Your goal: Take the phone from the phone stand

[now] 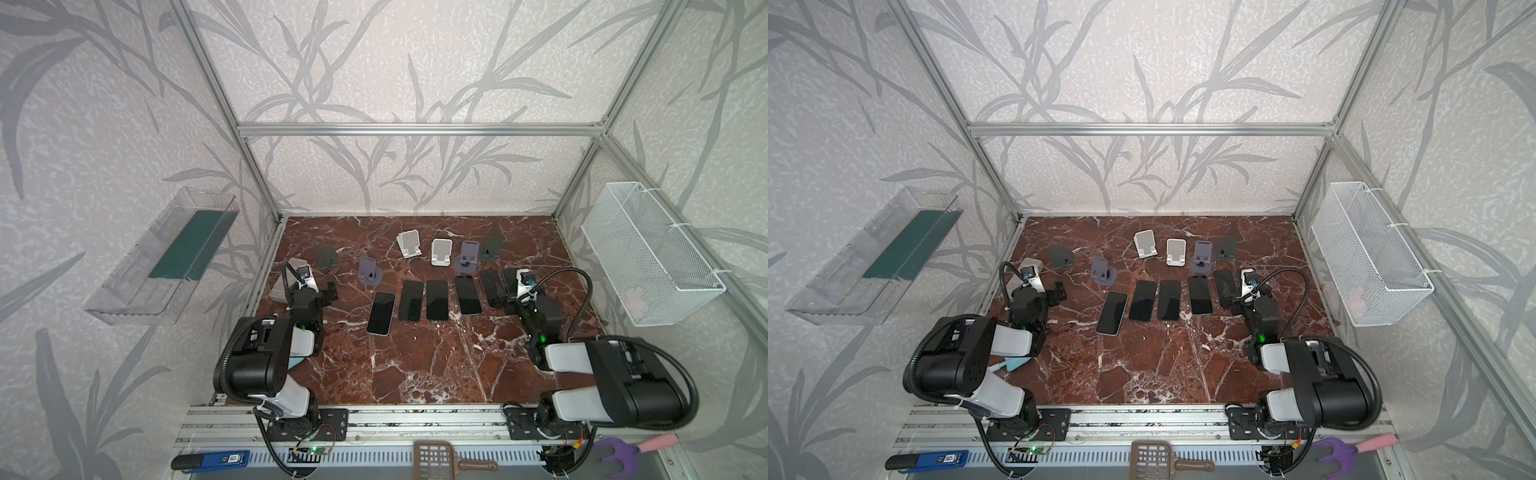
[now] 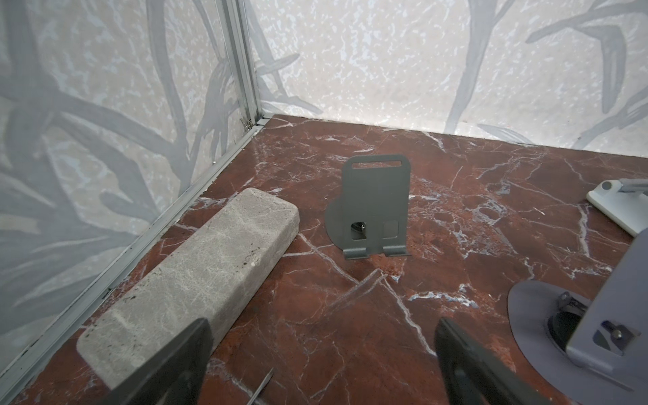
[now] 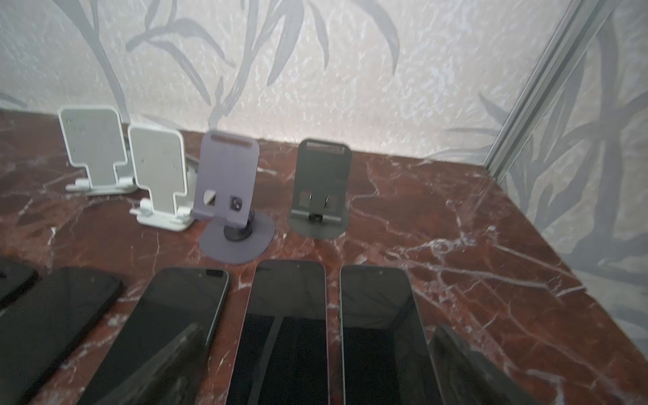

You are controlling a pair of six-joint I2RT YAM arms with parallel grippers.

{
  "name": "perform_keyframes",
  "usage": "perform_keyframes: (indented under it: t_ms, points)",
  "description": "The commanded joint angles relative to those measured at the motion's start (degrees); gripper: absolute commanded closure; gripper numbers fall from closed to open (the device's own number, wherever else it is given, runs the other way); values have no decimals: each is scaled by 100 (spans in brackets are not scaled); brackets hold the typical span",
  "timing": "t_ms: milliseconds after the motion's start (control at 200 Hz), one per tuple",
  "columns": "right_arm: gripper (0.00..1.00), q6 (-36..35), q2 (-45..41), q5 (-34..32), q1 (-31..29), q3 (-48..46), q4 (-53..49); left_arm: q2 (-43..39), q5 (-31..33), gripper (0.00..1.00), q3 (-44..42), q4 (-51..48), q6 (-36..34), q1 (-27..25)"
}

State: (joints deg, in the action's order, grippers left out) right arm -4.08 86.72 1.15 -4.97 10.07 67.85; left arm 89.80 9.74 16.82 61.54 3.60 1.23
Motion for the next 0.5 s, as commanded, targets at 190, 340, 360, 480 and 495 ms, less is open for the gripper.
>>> perform_keyframes:
  t_ms: [190, 340, 360, 480, 495]
  points:
    - [1, -271, 480, 603, -21, 946, -669, -15, 52, 1, 423, -636, -29, -1]
    - [1, -264, 359, 556, -21, 1051, -1114, -14, 46, 1, 410, -608, -35, -4]
    - [1, -240, 459, 551, -22, 1001, -831, -7, 44, 1, 410, -616, -37, -6]
    - [1, -138, 359, 424, 3, 1119, -1235, -13, 46, 1, 410, -611, -39, -4]
    - [1, -141, 403, 434, 0, 1106, -1124, -10, 51, 1, 410, -612, -38, -4]
